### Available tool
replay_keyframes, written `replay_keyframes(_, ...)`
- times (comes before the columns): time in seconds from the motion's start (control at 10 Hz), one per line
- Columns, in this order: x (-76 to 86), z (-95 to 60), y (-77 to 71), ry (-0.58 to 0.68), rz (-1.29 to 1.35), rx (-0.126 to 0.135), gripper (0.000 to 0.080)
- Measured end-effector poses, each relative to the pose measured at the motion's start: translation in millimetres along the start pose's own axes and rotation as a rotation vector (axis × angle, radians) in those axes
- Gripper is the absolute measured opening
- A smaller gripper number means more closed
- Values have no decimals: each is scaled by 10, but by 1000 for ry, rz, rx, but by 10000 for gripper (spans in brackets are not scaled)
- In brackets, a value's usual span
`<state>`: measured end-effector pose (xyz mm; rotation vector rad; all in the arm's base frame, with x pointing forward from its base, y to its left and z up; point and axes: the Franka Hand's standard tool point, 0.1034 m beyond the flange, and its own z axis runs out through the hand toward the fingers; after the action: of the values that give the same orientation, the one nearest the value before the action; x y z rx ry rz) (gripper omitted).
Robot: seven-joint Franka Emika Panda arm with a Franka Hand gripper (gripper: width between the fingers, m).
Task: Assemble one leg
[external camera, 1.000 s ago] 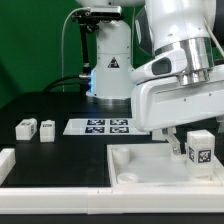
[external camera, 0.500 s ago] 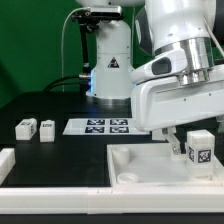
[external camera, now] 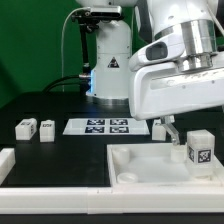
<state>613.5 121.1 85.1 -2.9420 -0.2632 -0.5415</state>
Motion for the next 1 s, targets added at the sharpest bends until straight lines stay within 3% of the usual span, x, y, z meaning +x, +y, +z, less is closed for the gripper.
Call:
replay_keyframes(0.6,17,-7,-38,-48,25,8,649)
replay_keyframes(0.8,-57,-5,-90,-218,39,33,649)
replay_keyframes(0.9,43,-12,-66,-258,57,33,649)
replay_keyframes(1.0,31,3,-20,-344,65,42,649)
